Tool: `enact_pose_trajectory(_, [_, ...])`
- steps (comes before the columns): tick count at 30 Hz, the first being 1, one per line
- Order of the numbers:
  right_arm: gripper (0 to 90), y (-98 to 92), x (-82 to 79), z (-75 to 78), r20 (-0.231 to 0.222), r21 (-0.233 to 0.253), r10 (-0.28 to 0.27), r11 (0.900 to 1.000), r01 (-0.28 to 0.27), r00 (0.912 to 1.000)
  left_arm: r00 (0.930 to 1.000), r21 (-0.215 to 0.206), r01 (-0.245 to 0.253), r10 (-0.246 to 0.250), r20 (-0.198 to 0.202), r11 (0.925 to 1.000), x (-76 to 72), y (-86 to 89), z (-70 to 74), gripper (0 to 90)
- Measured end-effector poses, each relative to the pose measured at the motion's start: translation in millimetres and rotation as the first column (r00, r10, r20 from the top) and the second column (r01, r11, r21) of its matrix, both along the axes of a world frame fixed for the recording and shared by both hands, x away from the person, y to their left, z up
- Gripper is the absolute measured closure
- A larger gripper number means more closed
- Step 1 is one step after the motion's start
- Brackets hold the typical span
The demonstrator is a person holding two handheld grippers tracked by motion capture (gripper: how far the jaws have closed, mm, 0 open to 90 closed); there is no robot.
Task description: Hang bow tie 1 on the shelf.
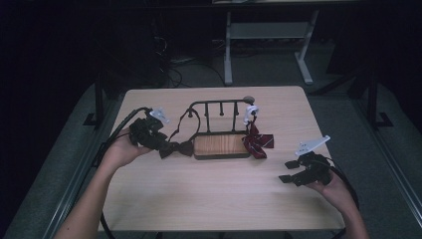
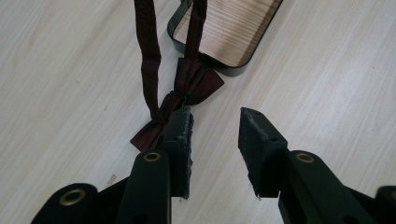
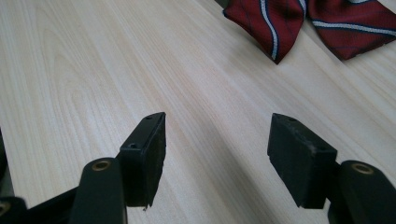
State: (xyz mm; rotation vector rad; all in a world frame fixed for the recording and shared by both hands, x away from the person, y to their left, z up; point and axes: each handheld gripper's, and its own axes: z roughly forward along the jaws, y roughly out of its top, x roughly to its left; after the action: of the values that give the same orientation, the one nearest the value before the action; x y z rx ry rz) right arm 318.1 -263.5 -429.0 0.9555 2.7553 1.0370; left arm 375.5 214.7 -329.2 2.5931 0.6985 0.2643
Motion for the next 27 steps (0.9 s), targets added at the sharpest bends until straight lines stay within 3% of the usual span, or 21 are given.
enact_pose_trajectory(20, [36.8, 0.0, -0.3, -0.5, -0.006, -0.006, -0.006, 1.000, 0.006, 1.0000, 0.9997, -0.034, -0.005, 0.004, -0.025, 0.9994, -8.5, 3.9, -19.5, 57.1])
enact_pose_trajectory(27, [36.8, 0.5, 0.0, -1.3, -0.003, -0.008, -0.001, 1.000, 0.001, 1.0000, 0.9998, -0.042, -0.014, 0.014, -0.015, 0.9990, -14.6, 7.6, -28.2, 54.6])
